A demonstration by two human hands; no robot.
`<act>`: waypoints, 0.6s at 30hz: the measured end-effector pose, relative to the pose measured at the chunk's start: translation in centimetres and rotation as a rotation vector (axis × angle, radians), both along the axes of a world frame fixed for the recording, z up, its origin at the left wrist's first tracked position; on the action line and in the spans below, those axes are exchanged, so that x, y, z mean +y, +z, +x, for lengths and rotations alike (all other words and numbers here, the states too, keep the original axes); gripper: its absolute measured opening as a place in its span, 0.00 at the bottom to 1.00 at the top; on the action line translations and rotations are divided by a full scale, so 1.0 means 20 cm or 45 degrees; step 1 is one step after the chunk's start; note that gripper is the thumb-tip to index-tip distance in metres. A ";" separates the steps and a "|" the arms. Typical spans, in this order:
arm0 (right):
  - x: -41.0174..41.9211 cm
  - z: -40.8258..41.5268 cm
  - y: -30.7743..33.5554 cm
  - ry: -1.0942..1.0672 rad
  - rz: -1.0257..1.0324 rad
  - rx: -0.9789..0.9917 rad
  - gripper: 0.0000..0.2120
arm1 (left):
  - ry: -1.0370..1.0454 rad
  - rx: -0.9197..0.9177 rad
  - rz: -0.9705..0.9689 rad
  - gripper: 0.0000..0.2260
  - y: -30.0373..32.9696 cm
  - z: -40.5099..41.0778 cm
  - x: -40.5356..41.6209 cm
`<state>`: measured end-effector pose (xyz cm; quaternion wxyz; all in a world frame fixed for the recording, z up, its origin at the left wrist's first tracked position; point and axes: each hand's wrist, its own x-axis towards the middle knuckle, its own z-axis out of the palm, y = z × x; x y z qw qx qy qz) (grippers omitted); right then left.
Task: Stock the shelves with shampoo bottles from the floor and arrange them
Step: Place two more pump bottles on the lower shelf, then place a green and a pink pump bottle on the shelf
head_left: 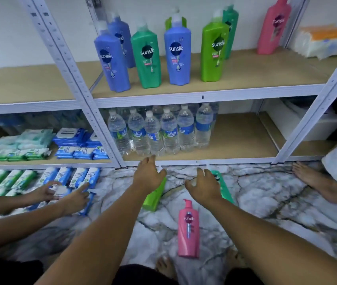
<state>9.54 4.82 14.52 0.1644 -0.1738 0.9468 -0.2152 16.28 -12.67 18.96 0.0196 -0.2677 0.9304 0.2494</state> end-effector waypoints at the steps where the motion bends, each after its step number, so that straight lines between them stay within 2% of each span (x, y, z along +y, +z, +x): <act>1: -0.01 0.03 -0.09 -0.005 0.035 -0.048 0.35 | 0.007 -0.036 0.030 0.31 -0.08 0.02 -0.02; 6: -0.08 0.15 -0.50 -0.062 0.125 -0.273 0.36 | 0.047 -0.212 0.116 0.40 -0.48 0.06 -0.13; 9: -0.14 0.19 -0.73 -0.140 0.149 -0.322 0.38 | 0.065 -0.277 0.101 0.42 -0.75 0.03 -0.23; 14: -0.20 0.23 -1.04 -0.186 0.285 -0.350 0.45 | 0.133 -0.399 0.162 0.37 -1.05 -0.02 -0.28; 18: -0.20 0.23 -1.19 -0.215 0.331 -0.325 0.49 | 0.210 -0.436 0.112 0.40 -1.24 -0.07 -0.28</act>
